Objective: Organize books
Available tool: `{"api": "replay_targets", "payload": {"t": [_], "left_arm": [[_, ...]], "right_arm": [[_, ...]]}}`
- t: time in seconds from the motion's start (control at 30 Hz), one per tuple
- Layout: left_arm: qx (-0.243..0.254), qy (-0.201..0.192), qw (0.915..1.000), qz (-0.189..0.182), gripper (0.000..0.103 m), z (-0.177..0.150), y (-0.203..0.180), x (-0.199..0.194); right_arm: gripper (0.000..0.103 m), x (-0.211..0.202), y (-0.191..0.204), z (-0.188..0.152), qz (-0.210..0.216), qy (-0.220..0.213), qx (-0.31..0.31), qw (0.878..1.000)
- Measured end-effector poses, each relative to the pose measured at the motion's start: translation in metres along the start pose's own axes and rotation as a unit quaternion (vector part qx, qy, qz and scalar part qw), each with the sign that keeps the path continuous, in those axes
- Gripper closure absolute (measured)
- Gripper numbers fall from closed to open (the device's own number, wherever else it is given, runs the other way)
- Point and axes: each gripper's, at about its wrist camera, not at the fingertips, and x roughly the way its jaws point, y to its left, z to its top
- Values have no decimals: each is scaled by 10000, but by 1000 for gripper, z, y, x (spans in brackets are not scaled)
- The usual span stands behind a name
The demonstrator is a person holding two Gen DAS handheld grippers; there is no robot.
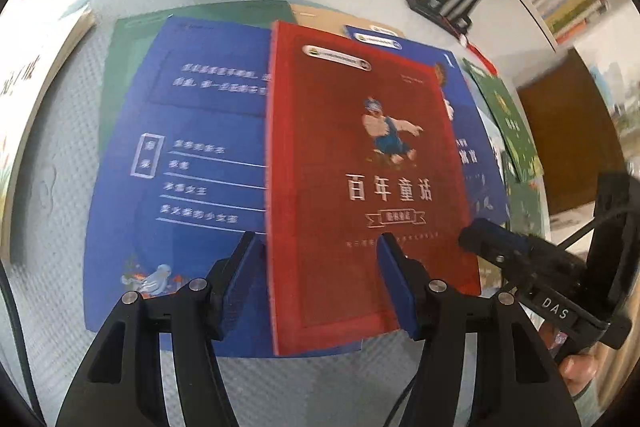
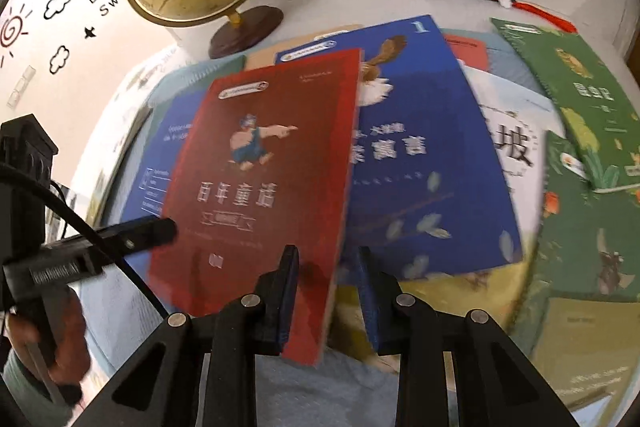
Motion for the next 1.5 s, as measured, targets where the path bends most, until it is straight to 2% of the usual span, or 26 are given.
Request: {"api": "replay_targets", "payload": {"t": [0.1, 0.13, 0.17, 0.23, 0.27, 0.33, 0.4, 0.43, 0.5, 0.53, 0.6, 0.7, 0.8, 0.87, 0.97, 1.0, 1.1, 1.17, 1.27, 1.3, 1.33, 1.37, 1.43, 1.5], "left_arm": [[150, -31, 9998, 143, 46, -1, -5, 0], [93, -58, 9999, 23, 46, 0, -3, -2], [-6, -92, 9998, -164, 46, -1, 0, -6], [-223, -259, 9954, -895, 46, 0, 6, -23], [-282, -345, 9905, -1304, 46, 1, 7, -33], [-313, -433, 9814, -1842, 46, 4, 4, -46], [-349, -493, 9754, -2119, 46, 8, 2, -50], [-393, -498, 9756, -2103, 50, 9, 1, -48], [-422, -445, 9834, -1707, 63, 11, 1, -35], [-424, -396, 9878, -1442, 65, 11, 1, -26], [-486, -194, 9905, -1274, 87, 10, 2, -8], [-568, 60, 9906, -1245, 91, 5, -7, 16], [-595, 93, 9890, -1348, 91, 3, -18, 21], [-725, 93, 9830, -1682, 91, 7, -21, 18], [-1036, 143, 9674, -2307, 91, 12, -16, 13], [-1175, 193, 9583, -2597, 91, 15, -14, 13], [-1441, 277, 9411, -3046, 91, 16, -11, 15], [-1582, 338, 9323, -3235, 91, 15, -10, 18], [-1694, 439, 9242, -3395, 92, 13, -12, 24], [-1735, 475, 9216, -3439, 92, 11, -10, 25], [-1732, 465, 9239, -3381, 92, 10, -9, 23], [-1693, 450, 9278, -3294, 92, 11, -8, 22], [-1542, 442, 9417, -2959, 92, 10, -6, 17], [-1316, 422, 9558, -2595, 92, 10, -8, 13]], "right_arm": [[74, 3, 11, -1, -233, -58, -178, 9996], [74, 4, 12, -2, -244, -81, -173, 9995], [74, 3, 10, -3, -220, -99, -129, 9996], [74, 1, 1, -4, -170, -139, 39, 9998], [74, -2, -5, -4, -149, -148, 85, 9997], [74, -4, -14, -3, 49, -160, 262, 9995], [74, -4, -21, -4, 255, -170, 454, 9985], [74, -4, -23, -4, 316, -179, 511, 9980], [74, -4, -23, -5, 324, -197, 523, 9979], [73, -4, -22, -5, 311, -210, 514, 9980], [73, -4, -20, -6, 291, -224, 480, 9982], [73, -3, -20, -5, 293, -220, 453, 9983], [73, -3, -21, -4, 349, -186, 530, 9978], [73, -6, -24, -5, 430, -105, 645, 9969], [72, -15, -30, -3, 642, -67, 795, 9947], [68, -19, -35, -3, 818, -60, 922, 9924], [41, -25, -49, -4, 1353, -111, 1306, 9821], [39, -25, -56, -6, 1644, -165, 1540, 9742], [39, -16, -65, -6, 2213, -157, 1961, 9552], [46, -12, -65, -5, 2334, -194, 2053, 9503], [56, -11, -65, -4, 2398, -217, 2065, 9484], [59, -10, -63, -3, 2346, -197, 2073, 9495], [73, -9, -59, -1, 2210, -211, 2043, 9534], [78, -12, -54, -1, 2139, -248, 1913, 9576]]}}
